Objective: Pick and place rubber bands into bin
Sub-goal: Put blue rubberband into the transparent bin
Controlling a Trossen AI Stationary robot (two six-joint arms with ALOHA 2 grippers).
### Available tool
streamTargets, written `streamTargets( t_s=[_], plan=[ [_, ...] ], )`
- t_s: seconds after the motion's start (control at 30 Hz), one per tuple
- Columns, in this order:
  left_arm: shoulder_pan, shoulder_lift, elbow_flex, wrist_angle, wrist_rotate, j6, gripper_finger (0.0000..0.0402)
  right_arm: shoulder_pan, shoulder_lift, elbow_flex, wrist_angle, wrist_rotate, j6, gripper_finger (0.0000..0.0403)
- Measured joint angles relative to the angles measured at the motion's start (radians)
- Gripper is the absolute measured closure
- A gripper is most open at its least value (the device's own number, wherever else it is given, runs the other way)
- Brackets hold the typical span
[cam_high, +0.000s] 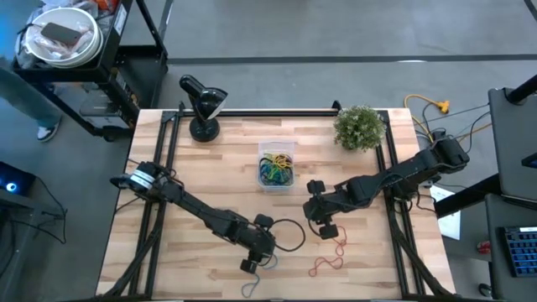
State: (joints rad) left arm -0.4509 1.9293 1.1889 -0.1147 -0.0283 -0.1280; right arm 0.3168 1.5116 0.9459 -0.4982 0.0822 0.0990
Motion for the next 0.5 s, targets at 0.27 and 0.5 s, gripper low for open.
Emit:
streamTargets(
  t_s=[0.27, 0.5],
  plan=[
    [-0.001, 0.000, -0.013, 0.028, 0.000, 0.001, 0.0246, 0.000, 0.000, -0.004, 0.014, 0.000, 0.003, 0.0307],
    [-0.003, 0.059, -0.011, 0.082, 0.023, 0.011, 0.0246, 0.007, 0.000, -0.006, 0.019, -0.001, 0.004, 0.0311]
  ],
)
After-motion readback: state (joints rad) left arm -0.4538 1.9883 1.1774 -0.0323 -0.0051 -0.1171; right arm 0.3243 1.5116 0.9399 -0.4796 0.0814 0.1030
